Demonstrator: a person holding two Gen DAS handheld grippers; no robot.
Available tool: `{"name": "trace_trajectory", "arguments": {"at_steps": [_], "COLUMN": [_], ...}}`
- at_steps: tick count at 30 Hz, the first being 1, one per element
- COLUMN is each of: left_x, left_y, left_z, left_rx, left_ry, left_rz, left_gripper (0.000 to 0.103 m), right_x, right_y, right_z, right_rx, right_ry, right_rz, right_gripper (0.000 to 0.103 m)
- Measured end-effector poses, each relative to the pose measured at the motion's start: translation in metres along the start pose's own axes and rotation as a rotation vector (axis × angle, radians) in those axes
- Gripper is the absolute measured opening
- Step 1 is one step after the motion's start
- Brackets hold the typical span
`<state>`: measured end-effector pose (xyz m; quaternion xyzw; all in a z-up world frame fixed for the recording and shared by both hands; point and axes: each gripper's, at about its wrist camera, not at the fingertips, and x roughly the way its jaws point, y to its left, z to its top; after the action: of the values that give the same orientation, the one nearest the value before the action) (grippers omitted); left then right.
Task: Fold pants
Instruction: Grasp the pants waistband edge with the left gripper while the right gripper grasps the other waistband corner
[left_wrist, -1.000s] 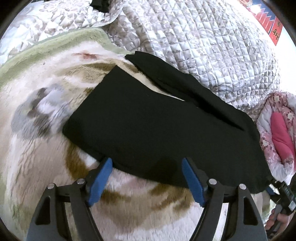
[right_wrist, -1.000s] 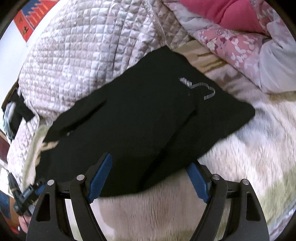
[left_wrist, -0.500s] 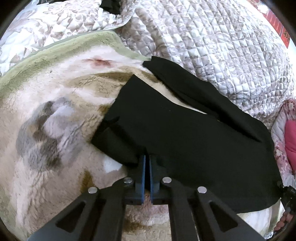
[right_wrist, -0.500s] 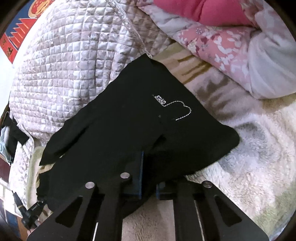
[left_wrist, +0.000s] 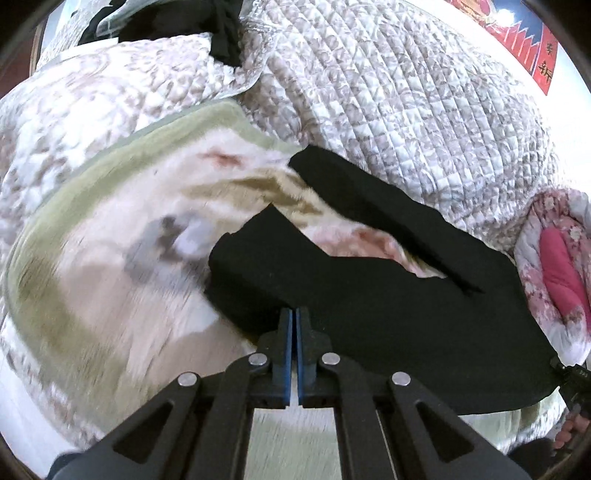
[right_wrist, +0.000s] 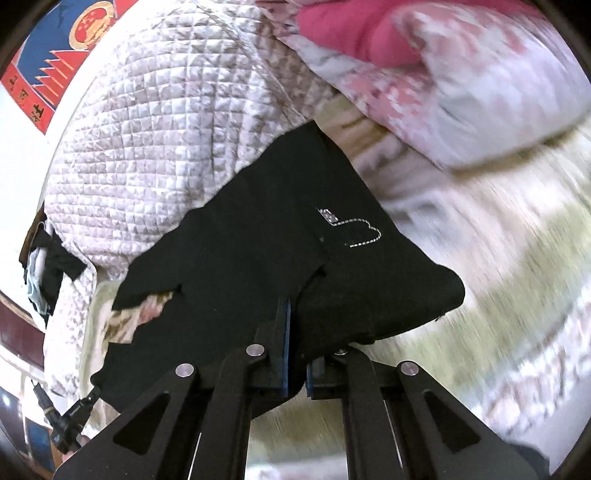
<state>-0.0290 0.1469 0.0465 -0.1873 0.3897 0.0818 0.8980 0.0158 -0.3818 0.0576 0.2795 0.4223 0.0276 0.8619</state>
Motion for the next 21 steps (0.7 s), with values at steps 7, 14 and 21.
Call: {"name": "trace_trajectory", "arguments": {"at_steps": [7,14,21], "left_x": [0.006,0.006,0.021], "left_y": [0.010,0.020,0.042], "left_z": [-0.040,-0.032,-0.018], "left_rx": [-0.014,-0.054,-0.166], "left_ry": [0.091,0.083,0.077], "left_rz": [0.027,0.013,0.031], "left_gripper": [0.003,0.012,0.018], "right_x": [0.017,0.008,-0.003], "right_y": [-0.017,-0.020,-0.027], "right_z": [-0.018,-0.019,-0.019], "right_rx": [0.035,0.074,0.126], "right_ry": [0.089,0.072,0.019], "right_rz": [-0.082,-0.030,-0.015], "right_gripper": [0.007,0.039,0.042]}}
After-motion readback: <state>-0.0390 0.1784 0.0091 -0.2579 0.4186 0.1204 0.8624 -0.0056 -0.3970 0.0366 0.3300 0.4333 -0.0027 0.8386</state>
